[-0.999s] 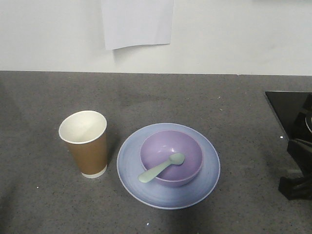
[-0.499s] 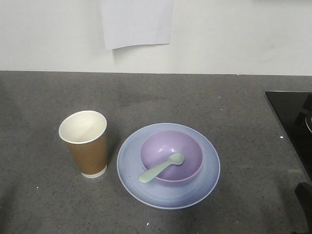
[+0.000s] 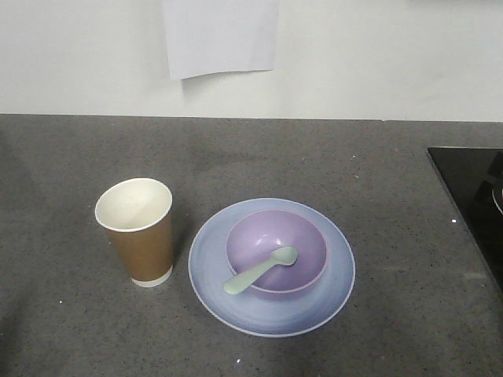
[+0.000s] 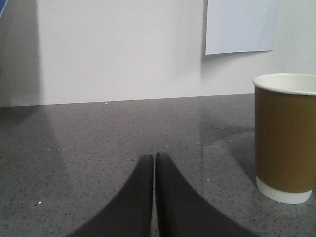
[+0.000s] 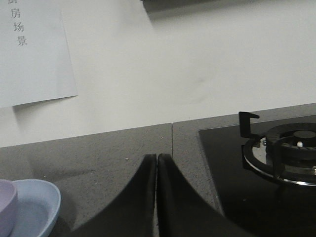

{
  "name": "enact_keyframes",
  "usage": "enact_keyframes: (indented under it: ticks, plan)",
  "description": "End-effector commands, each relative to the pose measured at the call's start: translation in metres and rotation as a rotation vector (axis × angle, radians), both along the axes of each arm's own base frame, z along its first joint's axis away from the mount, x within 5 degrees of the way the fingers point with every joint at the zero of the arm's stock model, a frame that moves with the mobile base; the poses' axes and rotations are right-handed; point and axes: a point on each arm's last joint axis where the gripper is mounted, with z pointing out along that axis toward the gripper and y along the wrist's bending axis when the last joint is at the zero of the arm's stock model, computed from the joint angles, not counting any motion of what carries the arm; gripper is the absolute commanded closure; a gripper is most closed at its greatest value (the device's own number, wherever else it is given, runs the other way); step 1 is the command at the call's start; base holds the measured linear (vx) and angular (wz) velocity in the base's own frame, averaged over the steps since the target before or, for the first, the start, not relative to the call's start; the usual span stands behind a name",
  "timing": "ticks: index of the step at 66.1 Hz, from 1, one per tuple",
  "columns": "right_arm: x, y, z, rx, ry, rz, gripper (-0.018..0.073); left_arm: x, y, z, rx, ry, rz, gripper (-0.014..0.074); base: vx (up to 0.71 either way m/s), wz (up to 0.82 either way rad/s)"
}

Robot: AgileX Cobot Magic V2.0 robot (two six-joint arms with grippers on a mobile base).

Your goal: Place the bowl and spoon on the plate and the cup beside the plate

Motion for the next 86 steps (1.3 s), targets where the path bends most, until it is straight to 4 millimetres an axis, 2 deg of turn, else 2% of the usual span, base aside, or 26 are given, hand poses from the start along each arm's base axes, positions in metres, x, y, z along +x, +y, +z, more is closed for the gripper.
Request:
enact_keyframes:
  ticks: [1, 43, 62, 77, 86]
  plan:
    - [-0.001, 0.0, 0.001, -0.021, -0.054, -0.001, 0.0561, 0.002, 0.0, -0.005, -0.02, -0.027, -0.004, 0.0603, 0.0, 0.0]
    - [-0.001, 0.0, 0.0, -0.014, -0.05, -0.003, 0.0561, 0.002, 0.0, -0.005, -0.02, -0.027, -0.004, 0.0603, 0.0, 0.0]
    - [-0.001, -0.002, -0.01, -0.022, 0.062, -0.023, 0.0561, 0.002, 0.0, -0.005, -0.02, -0.027, -0.004, 0.0603, 0.0, 0.0]
    - [-0.001, -0.001, -0.006, -0.187, 0.016, -0.026, 0.0561, 0.002, 0.0, -0.005, -0.02, -0.027, -0.004, 0.0603, 0.0, 0.0]
    - [-0.001, 0.0, -0.005, -0.207, 0.005, -0.024, 0.0561, 0.002, 0.0, -0.005, -0.02, -0.027, -0.004, 0.0603, 0.0, 0.0]
